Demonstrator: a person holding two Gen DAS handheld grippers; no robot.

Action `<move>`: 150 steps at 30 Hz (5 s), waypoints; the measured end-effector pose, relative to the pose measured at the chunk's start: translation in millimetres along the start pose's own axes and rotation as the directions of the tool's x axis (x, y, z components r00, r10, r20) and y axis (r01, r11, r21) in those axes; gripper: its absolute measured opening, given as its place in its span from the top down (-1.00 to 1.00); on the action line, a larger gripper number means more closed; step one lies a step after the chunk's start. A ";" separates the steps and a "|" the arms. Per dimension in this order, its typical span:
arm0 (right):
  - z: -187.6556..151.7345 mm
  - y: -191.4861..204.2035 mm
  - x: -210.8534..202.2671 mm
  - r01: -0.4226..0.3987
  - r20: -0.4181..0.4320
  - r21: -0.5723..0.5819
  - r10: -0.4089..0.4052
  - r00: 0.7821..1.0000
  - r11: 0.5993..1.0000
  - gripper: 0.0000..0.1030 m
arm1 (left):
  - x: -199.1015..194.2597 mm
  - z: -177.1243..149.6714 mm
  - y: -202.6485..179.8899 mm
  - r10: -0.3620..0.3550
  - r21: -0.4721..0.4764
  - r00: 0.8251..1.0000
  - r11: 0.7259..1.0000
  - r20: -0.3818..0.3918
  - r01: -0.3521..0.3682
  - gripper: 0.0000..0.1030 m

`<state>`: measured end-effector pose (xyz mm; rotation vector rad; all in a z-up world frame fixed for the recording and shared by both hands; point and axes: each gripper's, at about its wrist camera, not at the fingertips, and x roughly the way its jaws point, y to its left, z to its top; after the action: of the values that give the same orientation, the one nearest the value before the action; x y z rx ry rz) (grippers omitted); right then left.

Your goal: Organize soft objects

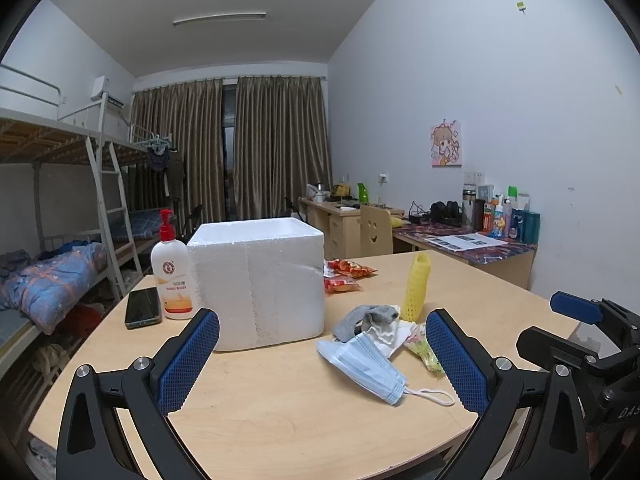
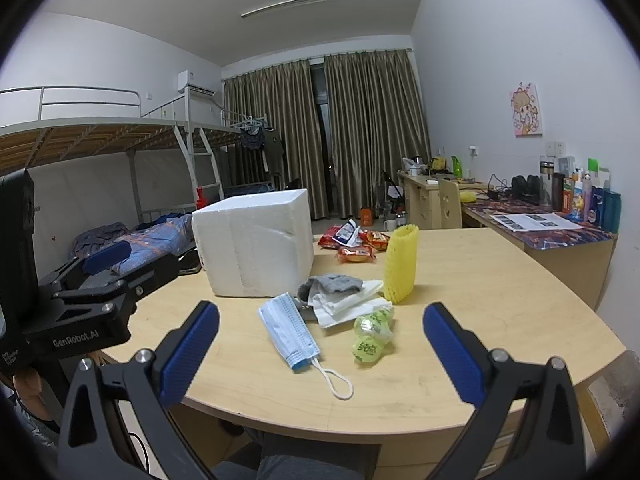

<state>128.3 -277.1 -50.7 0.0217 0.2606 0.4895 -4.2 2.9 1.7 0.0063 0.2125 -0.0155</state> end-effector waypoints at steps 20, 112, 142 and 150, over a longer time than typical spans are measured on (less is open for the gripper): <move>-0.5 -1.1 -0.4 -0.002 0.001 0.000 0.002 1.000 1.000 -1.00 | -0.2 -1.1 -2.1 0.000 0.011 1.000 1.000 0.000 0.000 -1.00; 22.5 -60.5 128.0 0.046 -0.241 -0.001 -0.045 0.970 0.999 -1.00 | 203.7 -51.7 7.5 -0.281 -0.171 0.795 0.960 -0.538 0.224 -0.18; 39.5 -93.7 195.9 0.179 -0.343 0.059 -0.148 0.928 0.982 -0.80 | 190.7 -49.3 15.6 -0.416 -0.241 0.780 0.909 -0.468 0.340 0.67; 32.6 -99.7 207.7 0.184 -0.400 0.067 -0.143 0.905 0.981 0.19 | 187.9 -49.7 14.2 -0.418 -0.222 0.784 0.908 -0.459 0.355 0.68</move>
<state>359.2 -266.6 -77.8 0.0014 0.6795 0.3075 169.2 14.7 -86.5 -0.1616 0.7361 -0.4205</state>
